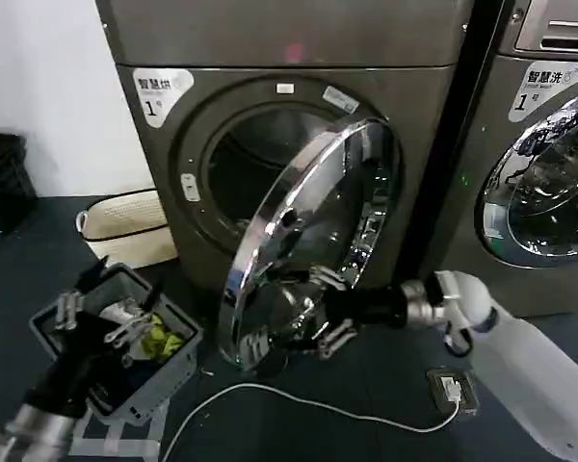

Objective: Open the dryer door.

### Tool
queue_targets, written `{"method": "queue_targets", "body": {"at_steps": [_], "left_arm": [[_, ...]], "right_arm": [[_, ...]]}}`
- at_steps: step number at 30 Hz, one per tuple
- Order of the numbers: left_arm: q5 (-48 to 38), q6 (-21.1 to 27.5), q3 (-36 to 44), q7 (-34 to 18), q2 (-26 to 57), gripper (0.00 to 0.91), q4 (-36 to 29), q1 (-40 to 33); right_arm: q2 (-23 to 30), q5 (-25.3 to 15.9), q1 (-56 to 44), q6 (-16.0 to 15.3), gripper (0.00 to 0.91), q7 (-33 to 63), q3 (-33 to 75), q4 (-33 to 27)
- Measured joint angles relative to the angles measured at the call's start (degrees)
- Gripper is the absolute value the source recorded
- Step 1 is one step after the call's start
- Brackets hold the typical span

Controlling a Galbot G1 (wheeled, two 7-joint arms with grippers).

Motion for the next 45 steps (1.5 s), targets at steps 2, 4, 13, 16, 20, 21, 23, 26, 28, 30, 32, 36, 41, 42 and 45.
{"method": "queue_targets", "body": {"at_steps": [2,4,13,16,20,21,23,26,28,30,32,36,41,42,45], "left_arm": [[-0.37,-0.15,0.93,0.13,0.99,0.907,0.66,-0.85],[-0.93,-0.28,1.9,0.19,2.28,0.907,1.77,-1.93],[-4.51,-1.09,6.12,1.77,7.89,0.907,6.78,-7.18],[-5.01,-1.54,8.17,2.2,9.57,0.907,8.15,-9.04],[-5.41,-2.05,11.88,2.44,11.62,0.907,10.38,-12.49],[-5.46,-2.22,12.96,2.54,12.06,0.907,10.94,-13.47],[-5.52,-2.52,15.47,2.63,12.79,0.907,11.93,-15.53],[-5.66,-3.05,19.47,2.63,13.25,0.907,13.45,-18.63],[-6.11,-3.19,22.18,2.64,13.37,0.907,14.36,-20.63],[-6.73,-3.25,24.82,2.64,13.47,0.907,15.44,-22.67],[-7.26,-3.27,27.2,2.62,13.51,0.907,16.45,-24.74],[-7.72,-3.26,32.28,2.58,13.2,0.907,18.47,-29.01],[-8.18,-3.34,38.16,2.71,12.5,0.907,20.62,-34.01],[-8.23,-3.34,39.23,2.71,12.31,0.907,21.1,-35.12],[-8.34,-3.33,42.26,2.7,11.71,0.907,22.53,-37.87]], "right_arm": [[-0.38,-0.27,-4.34,0.6,0.907,-0.11,4.67,1.18],[-0.42,-0.3,-8.88,1.16,0.907,0.1,9.77,2.09],[5.26,-2.87,-31.71,8.14,0.907,9.36,35.85,7.85],[9.24,-5.94,-39.21,9.62,0.907,14.96,44.31,10.04],[15.38,-12.32,-47.58,8.67,0.907,24.89,55.9,12.68],[16.92,-14.09,-49.32,7.96,0.907,27.7,58.76,13.25],[19.91,-17.15,-52.25,5.99,0.907,33.47,64.02,14.36],[24.49,-21.07,-54.94,2.32,0.907,42.35,71.1,15.64],[27.23,-22.94,-55.53,-1.02,0.907,47.89,75.17,15.83],[29.72,-24.09,-55.73,-3.83,0.907,51.53,79.26,15.76],[31.93,-25.84,-55.56,-5.52,0.907,54.52,83.7,15.18],[35.23,-29.08,-55.92,-5.67,0.907,57.38,91.61,12.96],[37.35,-31.68,-55.49,-7.65,0.907,61.45,100.23,9.05],[37.59,-32.04,-55.23,-8.1,0.907,62.08,101.78,8.2],[38.45,-32.63,-54.6,-9.14,0.907,63.69,106.08,5.98]]}}
